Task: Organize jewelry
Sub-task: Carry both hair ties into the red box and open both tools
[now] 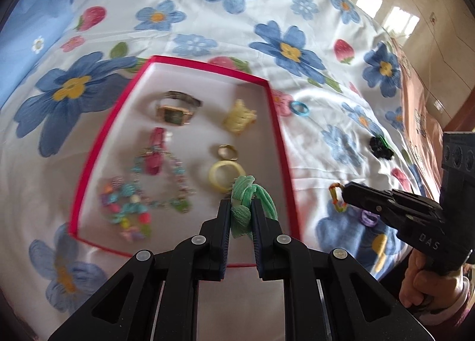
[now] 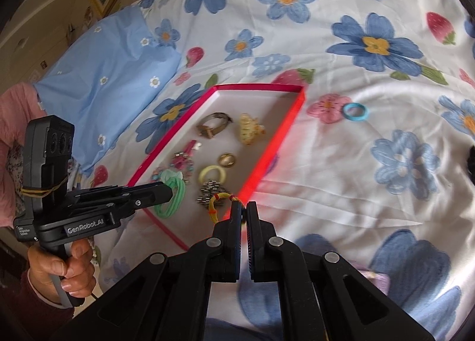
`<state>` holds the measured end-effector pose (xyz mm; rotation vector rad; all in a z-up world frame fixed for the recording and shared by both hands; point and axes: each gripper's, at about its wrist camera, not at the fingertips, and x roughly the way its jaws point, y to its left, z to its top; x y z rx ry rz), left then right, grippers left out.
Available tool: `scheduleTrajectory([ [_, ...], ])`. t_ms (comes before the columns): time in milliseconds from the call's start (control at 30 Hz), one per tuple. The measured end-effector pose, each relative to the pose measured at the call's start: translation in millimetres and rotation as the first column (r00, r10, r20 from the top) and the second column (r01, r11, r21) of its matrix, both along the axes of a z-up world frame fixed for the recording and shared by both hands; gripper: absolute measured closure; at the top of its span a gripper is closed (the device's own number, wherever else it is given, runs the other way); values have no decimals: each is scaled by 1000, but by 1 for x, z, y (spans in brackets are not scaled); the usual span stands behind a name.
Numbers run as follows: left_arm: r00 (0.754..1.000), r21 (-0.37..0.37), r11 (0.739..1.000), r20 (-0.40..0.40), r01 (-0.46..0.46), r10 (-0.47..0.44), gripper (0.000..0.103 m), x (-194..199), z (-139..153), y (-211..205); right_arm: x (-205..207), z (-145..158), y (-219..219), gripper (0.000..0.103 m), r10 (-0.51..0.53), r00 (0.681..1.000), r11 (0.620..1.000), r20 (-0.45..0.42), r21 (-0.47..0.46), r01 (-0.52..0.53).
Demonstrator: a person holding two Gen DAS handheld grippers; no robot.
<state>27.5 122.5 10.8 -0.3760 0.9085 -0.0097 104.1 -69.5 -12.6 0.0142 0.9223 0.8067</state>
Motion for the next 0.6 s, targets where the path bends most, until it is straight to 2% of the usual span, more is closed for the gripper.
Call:
scheduleTrajectory([
  [267, 997, 15, 997, -18, -75, 75, 90, -13, -4, 27, -11, -7, 40, 100, 86, 996, 996, -3, -19, -86],
  [600, 992, 3, 995, -72, -99, 99, 90, 0, -25, 43, -14, -30, 73, 100, 140, 990, 985, -16, -100, -141],
])
